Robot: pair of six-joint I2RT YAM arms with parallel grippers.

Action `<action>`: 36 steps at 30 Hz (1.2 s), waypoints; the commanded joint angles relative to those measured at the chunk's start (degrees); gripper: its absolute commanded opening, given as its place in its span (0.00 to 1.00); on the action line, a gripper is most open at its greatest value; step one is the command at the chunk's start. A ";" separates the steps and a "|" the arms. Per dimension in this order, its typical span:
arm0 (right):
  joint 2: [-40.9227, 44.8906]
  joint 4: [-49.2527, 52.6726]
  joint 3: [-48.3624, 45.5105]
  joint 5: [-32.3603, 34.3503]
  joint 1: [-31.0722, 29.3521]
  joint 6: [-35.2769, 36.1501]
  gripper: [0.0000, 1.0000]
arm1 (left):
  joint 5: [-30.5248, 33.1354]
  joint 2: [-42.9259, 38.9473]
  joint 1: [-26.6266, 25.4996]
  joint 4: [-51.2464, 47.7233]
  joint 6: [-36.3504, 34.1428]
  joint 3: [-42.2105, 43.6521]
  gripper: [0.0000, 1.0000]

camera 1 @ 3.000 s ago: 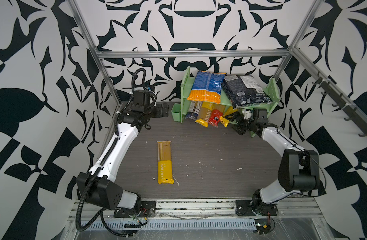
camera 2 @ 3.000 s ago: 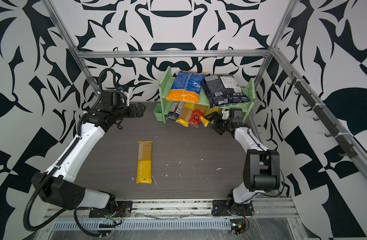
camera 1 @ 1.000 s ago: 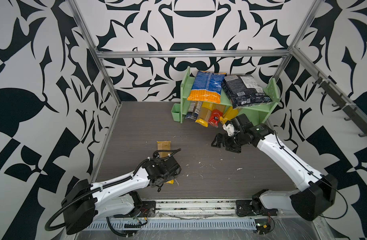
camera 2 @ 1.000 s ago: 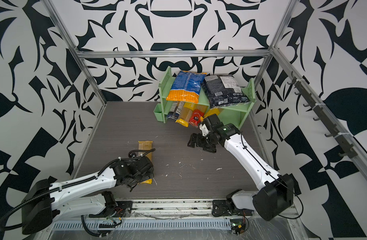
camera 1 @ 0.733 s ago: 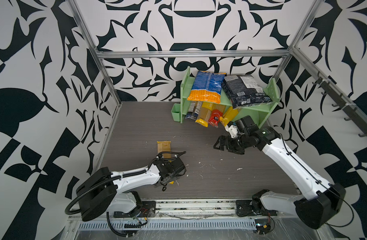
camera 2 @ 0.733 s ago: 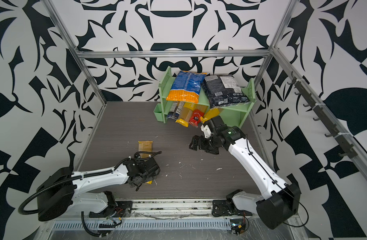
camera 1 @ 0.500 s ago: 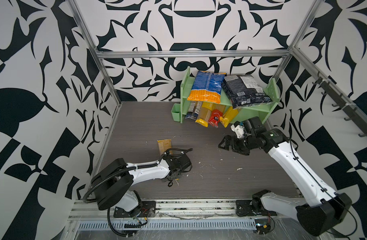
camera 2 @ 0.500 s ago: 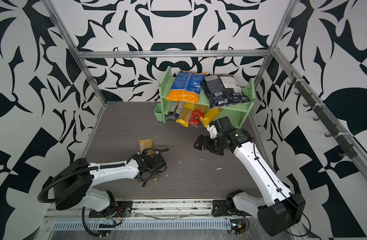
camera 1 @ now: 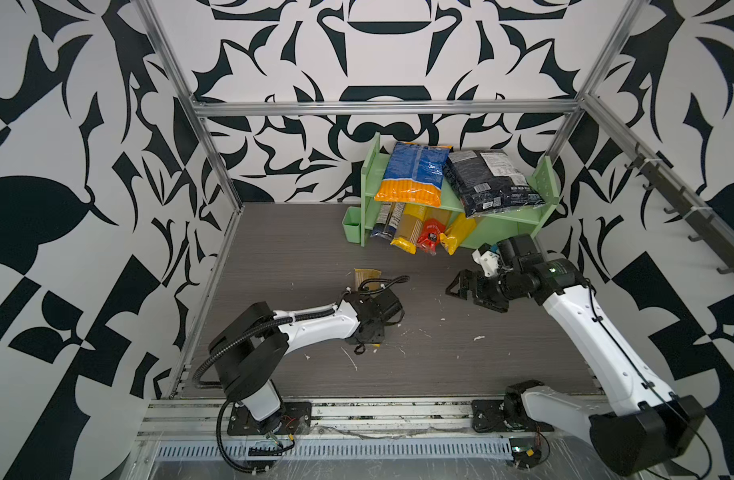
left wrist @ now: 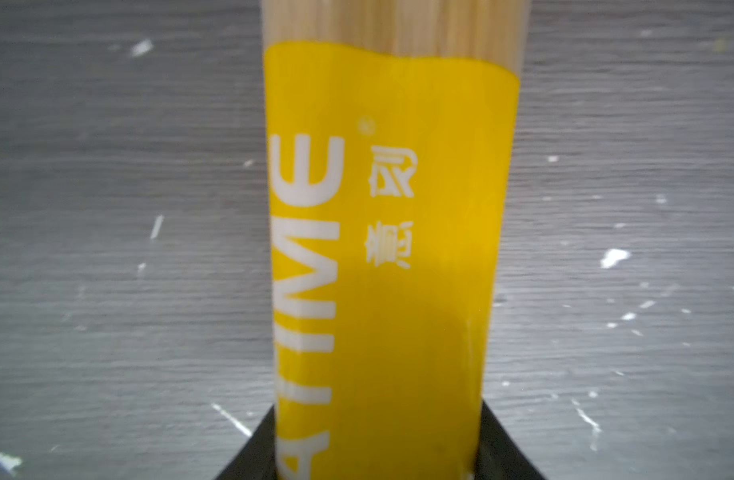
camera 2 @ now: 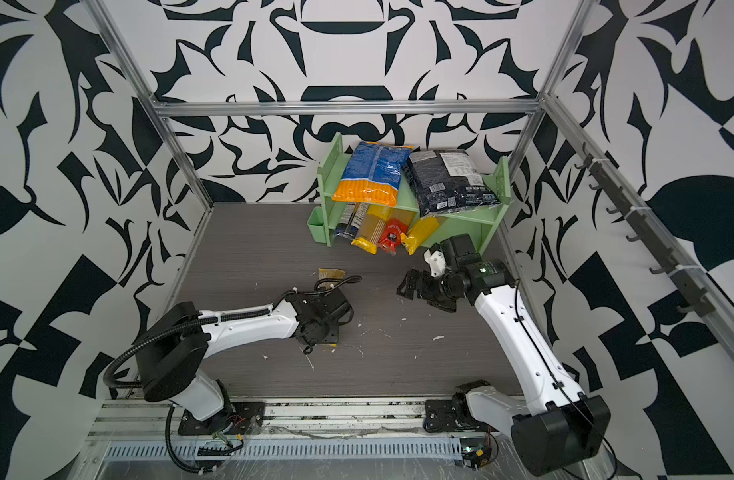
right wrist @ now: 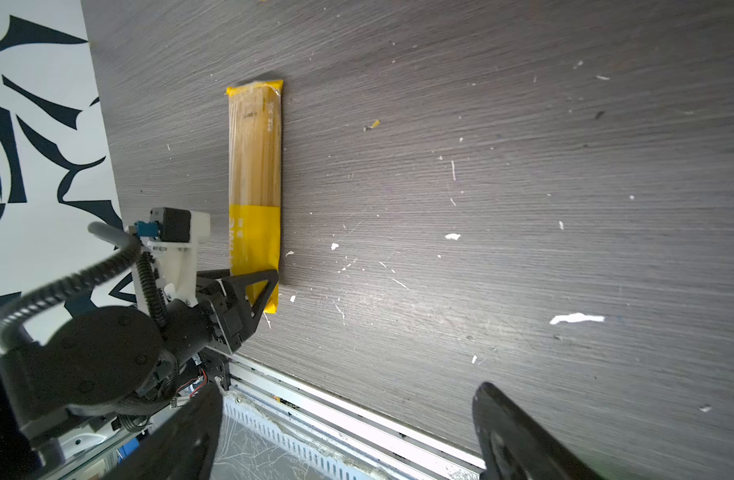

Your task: Place and organize the pasta boxes and bags onto the shelf

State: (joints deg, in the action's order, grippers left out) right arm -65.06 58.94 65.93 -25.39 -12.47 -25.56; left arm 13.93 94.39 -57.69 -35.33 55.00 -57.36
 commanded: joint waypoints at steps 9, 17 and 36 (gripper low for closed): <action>4.53 4.78 0.05 -1.50 3.32 4.06 0.96 | -2.70 -2.63 -1.68 1.10 -3.82 -1.20 0.12; 5.75 5.09 0.56 -1.26 3.59 4.31 0.96 | -1.45 -7.50 -2.86 1.34 -7.98 -0.80 0.00; 8.54 10.50 12.51 1.13 4.40 3.06 0.96 | -3.82 -15.38 -7.34 -1.41 -17.30 -7.08 0.00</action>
State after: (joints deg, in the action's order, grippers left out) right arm -57.47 67.59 75.09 -25.58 -8.27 -22.22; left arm 9.17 81.54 -64.71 -39.55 40.49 -60.20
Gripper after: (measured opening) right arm 0.960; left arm 0.481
